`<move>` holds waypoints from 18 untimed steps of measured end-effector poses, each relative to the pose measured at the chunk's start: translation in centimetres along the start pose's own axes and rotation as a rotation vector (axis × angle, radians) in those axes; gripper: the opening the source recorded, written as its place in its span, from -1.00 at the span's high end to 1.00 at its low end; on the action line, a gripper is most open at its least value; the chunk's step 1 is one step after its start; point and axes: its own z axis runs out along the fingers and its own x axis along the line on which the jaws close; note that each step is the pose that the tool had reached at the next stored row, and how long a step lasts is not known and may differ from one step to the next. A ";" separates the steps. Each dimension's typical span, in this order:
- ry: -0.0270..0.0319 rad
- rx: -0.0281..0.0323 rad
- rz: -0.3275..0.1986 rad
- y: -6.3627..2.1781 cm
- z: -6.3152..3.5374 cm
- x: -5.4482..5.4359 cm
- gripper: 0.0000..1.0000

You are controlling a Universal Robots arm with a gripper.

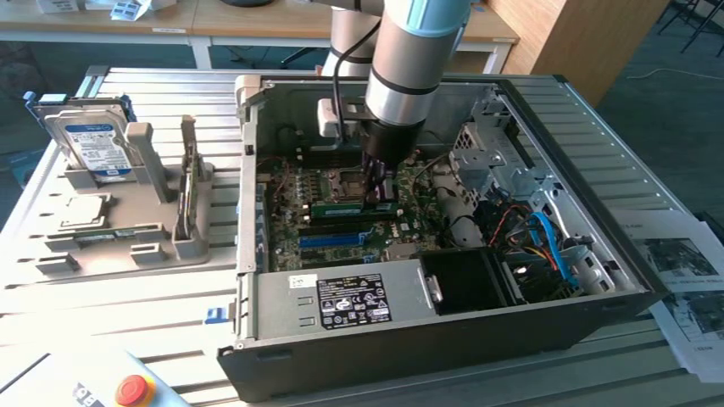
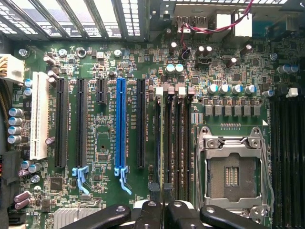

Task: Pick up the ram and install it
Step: 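Insert the ram into the slot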

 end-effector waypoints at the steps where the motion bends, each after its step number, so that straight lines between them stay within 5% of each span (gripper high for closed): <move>1: 0.0001 0.0000 0.000 -0.02 0.00 0.0 0.76; 18: 0.0001 0.0003 0.000 -0.07 -0.59 0.0 0.76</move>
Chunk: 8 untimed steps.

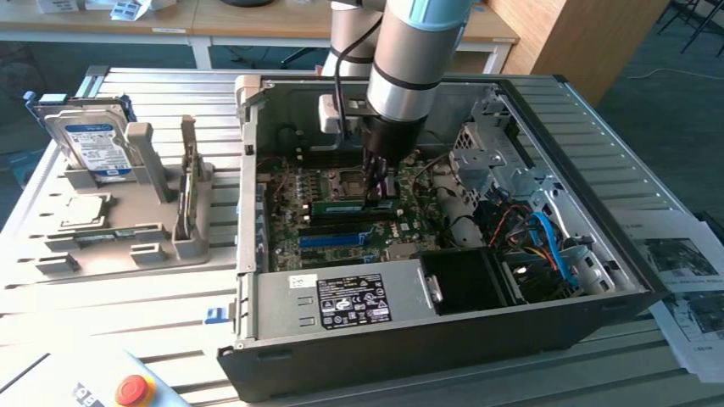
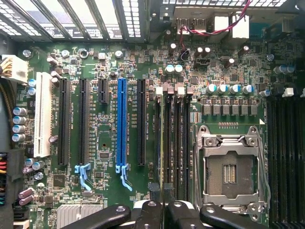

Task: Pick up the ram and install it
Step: 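Insert the ram into the slot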

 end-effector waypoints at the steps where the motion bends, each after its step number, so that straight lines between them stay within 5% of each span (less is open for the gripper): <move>1: 0.0002 -0.0001 0.000 0.00 -0.01 0.0 0.76; 8: 0.0001 0.0080 -0.001 0.00 -0.01 0.0 0.76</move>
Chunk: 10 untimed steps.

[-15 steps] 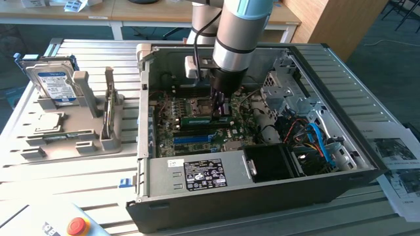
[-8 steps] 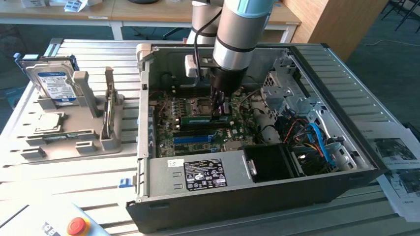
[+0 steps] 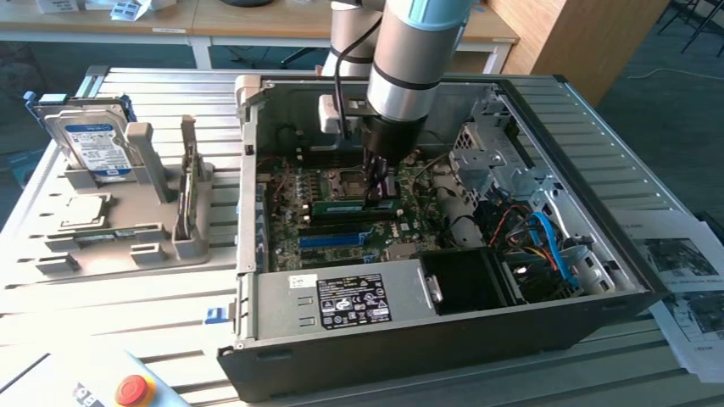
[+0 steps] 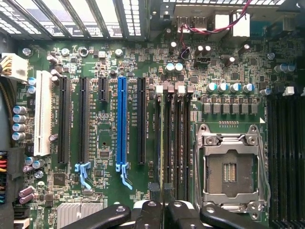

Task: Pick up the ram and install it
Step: 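Insert the ram into the slot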

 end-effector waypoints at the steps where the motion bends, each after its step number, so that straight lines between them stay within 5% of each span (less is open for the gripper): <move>1: 0.0000 0.0021 0.000 0.00 0.00 0.0 0.76; 10: 0.0003 0.0150 -0.015 0.00 0.00 0.0 0.76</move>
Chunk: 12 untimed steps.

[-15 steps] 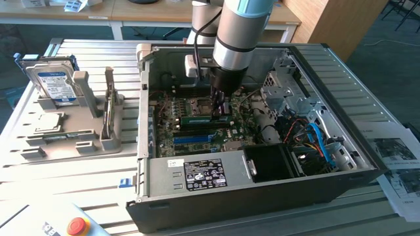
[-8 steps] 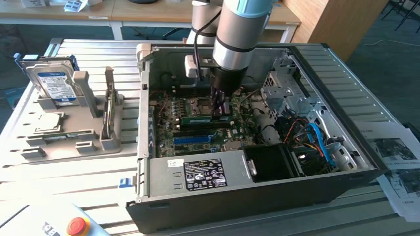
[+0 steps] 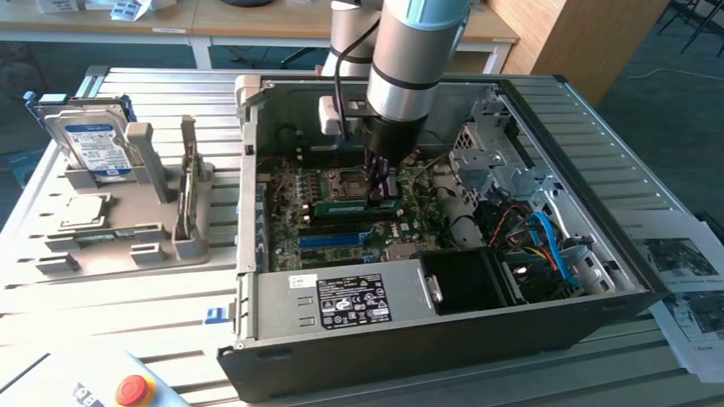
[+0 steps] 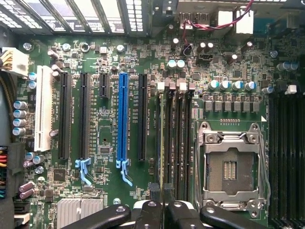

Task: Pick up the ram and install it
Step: 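Insert the ram into the slot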

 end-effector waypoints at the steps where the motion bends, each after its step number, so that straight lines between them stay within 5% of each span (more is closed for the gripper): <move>1: 0.0000 0.0002 -0.001 0.00 0.00 0.0 0.76; 12: 0.0000 0.0093 -0.005 0.37 0.01 0.0 0.76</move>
